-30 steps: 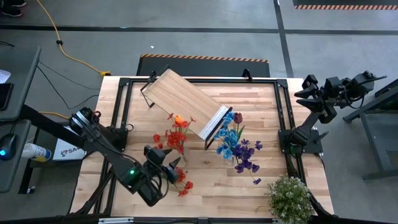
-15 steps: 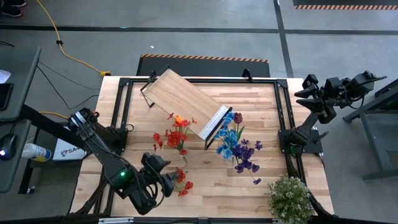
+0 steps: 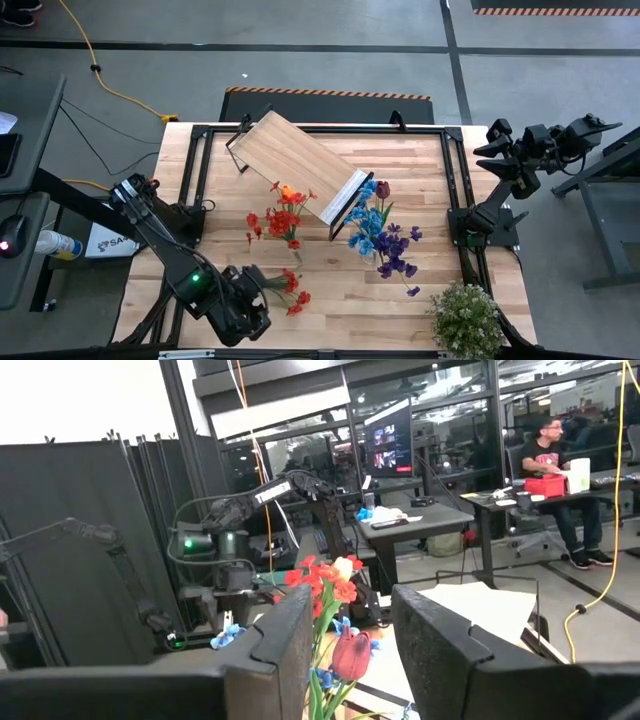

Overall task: Pick and place flowers into a vace then onto a shelf
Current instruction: Put the red flowers into the left transparent vase

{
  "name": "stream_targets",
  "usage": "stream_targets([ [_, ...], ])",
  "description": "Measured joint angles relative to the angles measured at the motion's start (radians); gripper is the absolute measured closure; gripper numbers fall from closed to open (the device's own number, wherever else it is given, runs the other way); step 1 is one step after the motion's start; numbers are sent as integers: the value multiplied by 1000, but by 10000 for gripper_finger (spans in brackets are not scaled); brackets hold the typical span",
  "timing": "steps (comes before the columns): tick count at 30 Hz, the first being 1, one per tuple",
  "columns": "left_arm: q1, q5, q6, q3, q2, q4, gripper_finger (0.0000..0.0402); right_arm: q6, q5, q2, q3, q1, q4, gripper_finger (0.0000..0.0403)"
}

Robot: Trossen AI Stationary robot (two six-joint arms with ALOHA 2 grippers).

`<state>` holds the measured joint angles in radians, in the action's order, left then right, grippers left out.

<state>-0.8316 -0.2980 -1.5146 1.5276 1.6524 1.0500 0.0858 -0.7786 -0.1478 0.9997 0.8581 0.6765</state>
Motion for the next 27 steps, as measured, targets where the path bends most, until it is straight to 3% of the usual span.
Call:
stream_targets([
  [7,0,31,60,0,0,90,112,2,0,0,0,0,0,273],
  [15,0,21,278,0,63,261,112,49,11,0,0,0,0,273],
  [22,0,18,537,-19,157,302,112,72,60,0,0,0,0,273],
  [27,0,25,531,-53,188,300,112,72,57,0,0,0,0,273],
])
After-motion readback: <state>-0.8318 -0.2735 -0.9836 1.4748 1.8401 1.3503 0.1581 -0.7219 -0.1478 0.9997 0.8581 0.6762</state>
